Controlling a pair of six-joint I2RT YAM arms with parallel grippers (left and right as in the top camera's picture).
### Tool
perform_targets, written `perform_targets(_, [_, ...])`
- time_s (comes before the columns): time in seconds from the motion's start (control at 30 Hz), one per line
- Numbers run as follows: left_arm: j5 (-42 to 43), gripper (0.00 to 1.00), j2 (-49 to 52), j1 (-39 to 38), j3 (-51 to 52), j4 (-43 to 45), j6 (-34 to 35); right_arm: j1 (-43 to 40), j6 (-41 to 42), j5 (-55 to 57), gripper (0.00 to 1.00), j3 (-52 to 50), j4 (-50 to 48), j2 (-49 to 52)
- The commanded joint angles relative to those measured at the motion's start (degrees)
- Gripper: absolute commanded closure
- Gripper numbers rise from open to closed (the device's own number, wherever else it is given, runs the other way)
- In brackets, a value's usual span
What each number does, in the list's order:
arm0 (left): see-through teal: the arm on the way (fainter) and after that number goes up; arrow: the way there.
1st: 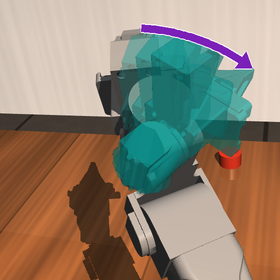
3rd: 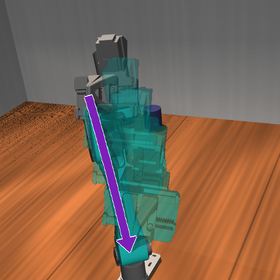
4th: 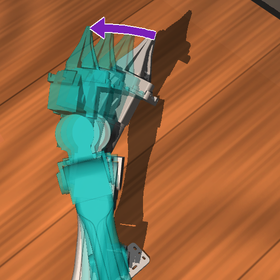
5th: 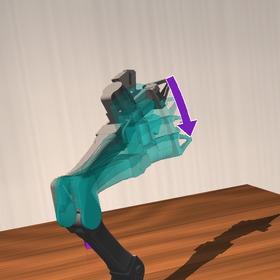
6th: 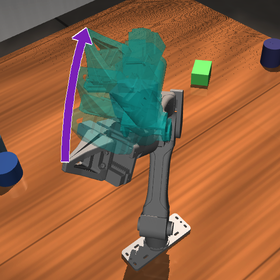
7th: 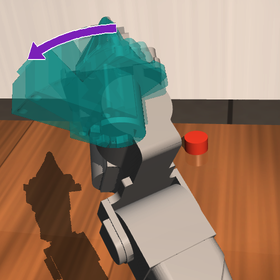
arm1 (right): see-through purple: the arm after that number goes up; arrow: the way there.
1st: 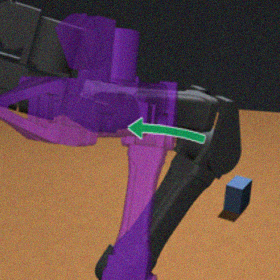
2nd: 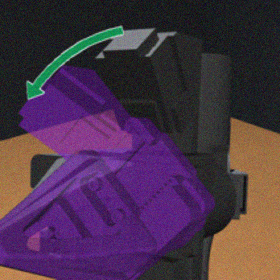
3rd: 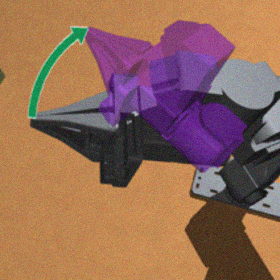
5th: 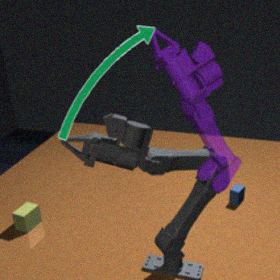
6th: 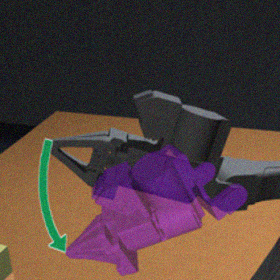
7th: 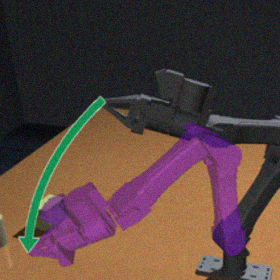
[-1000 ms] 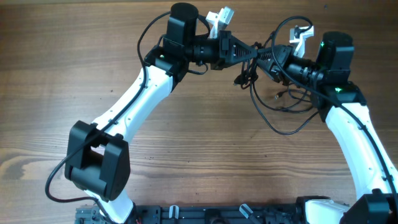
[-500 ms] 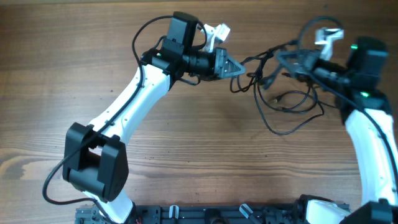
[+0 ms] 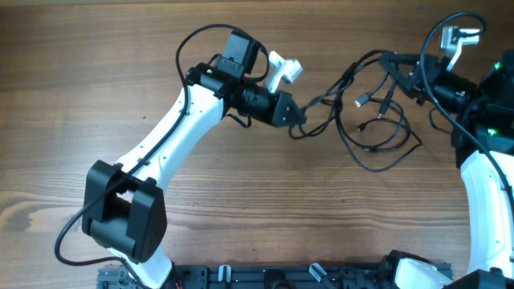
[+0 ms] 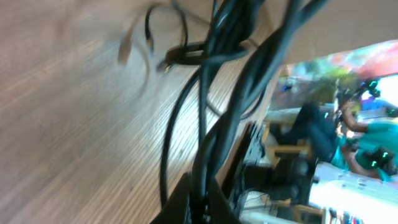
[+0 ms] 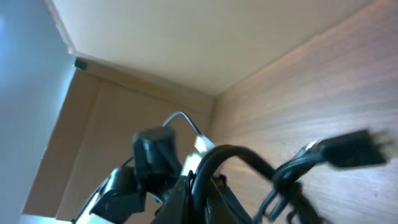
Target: Untangle cables
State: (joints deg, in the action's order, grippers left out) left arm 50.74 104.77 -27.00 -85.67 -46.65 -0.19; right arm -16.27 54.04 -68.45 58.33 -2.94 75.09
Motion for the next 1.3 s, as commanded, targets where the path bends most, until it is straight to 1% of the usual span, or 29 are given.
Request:
perform_targets(0.0, [-6.2, 0.96, -0.9, -0.3, 0.5, -7.5, -11.0, -1.1, 6.3, -0.2, 0.96, 0.8, -5.0, -1.3])
perform_targets(0.13, [-11.3, 0.96, -0.9, -0.3, 0.5, -10.0, -11.7, -5.3, 5.9, -0.6, 0.96, 0.8, -5.4, -1.2])
perform_targets(0.2, [-11.8, 0.96, -0.9, -0.3, 0.5, -10.1, -12.5, -8.1, 3.9, -0.5, 0.96, 0.8, -4.0, -1.1])
perform_targets(0.3, [-11.9, 0.96, -0.9, -0.3, 0.5, -10.2, -13.2, -11.6, -1.9, 1.2, 0.95, 0.8, 1.2, -1.0])
perform_targets(0.37, [-12.6, 0.96, -0.9, -0.2, 0.5, -10.2, -13.2, -13.5, -7.9, 7.0, 0.96, 0.8, 9.6, -1.0])
perform_targets(0.4, [-14.3, 0.96, -0.9, -0.3, 0.5, -10.3, -13.1, -14.1, -12.4, 11.8, 0.96, 0.8, 15.4, -1.0])
perform_targets(0.53, [-14.6, 0.96, -0.9, -0.3, 0.5, -10.2, -13.1, -14.2, -20.7, 22.9, 0.96, 0.8, 26.3, -1.1])
perform_targets(0.6, [-14.6, 0.96, -0.9, -0.3, 0.5, -9.9, -13.1, -14.2, -23.1, 28.9, 0.96, 0.8, 29.9, -1.1])
perform_targets(0.63, [-14.6, 0.96, -0.9, -0.2, 0.5, -9.7, -13.1, -14.2, -24.5, 34.4, 0.96, 0.8, 32.1, -1.1])
perform_targets(0.7, [-14.6, 0.96, -0.9, -0.1, 0.5, -9.7, -13.1, -14.2, -24.8, 44.5, 0.96, 0.8, 34.9, -1.0])
perform_targets(0.77, [-14.6, 0.96, -0.9, -0.1, 0.5, -9.7, -13.1, -14.2, -25.3, 50.6, 0.96, 0.8, 36.1, -1.1])
perform_targets(0.83, [-14.6, 0.96, -0.9, -0.1, 0.5, -9.2, -13.1, -14.2, -25.5, 51.8, 0.95, 0.8, 36.0, -1.0])
perform_targets(0.87, [-14.6, 0.96, -0.9, -0.1, 0.5, -8.8, -13.1, -14.2, -26.0, 49.1, 0.95, 0.8, 35.0, -1.0])
perform_targets(0.9, [-14.6, 0.96, -0.9, -0.1, 0.5, -8.2, -13.1, -14.1, -28.0, 44.2, 0.94, 0.8, 33.7, -1.0])
perform_targets(0.93, [-14.2, 0.96, -1.0, -0.1, 0.5, -7.7, -13.1, -14.0, -29.5, 39.9, 0.91, 0.8, 32.8, -1.0])
perform_targets(0.97, [-12.9, 0.96, -1.0, -0.1, 0.5, -6.8, -13.2, -13.8, -31.1, 35.9, 0.85, 0.8, 32.1, -1.0])
perform_targets(1.07, [-4.4, 0.96, -1.0, -0.1, 0.5, -2.1, -13.1, -13.5, -31.5, 33.8, 0.73, 0.8, 33.4, -1.0])
perform_targets(1.1, [-1.2, 0.96, -1.1, -0.1, 0.5, -0.6, -13.1, -13.5, -31.5, 33.8, 0.62, 0.8, 33.9, -0.9])
perform_targets(1.13, [2.3, 0.96, -1.2, -0.1, 0.5, 1.0, -13.1, -13.5, -31.5, 33.8, 0.57, 0.8, 34.4, -0.9])
perform_targets(1.2, [9.7, 0.96, -1.6, -0.1, 0.5, 4.6, -13.1, -13.5, -32.7, 31.9, 0.39, 0.8, 34.5, -0.9])
perform_targets(1.27, [14.6, 0.96, -1.8, -0.1, 0.5, 6.8, -12.5, -13.5, -35.1, 27.0, 0.28, 0.8, 33.7, -0.9])
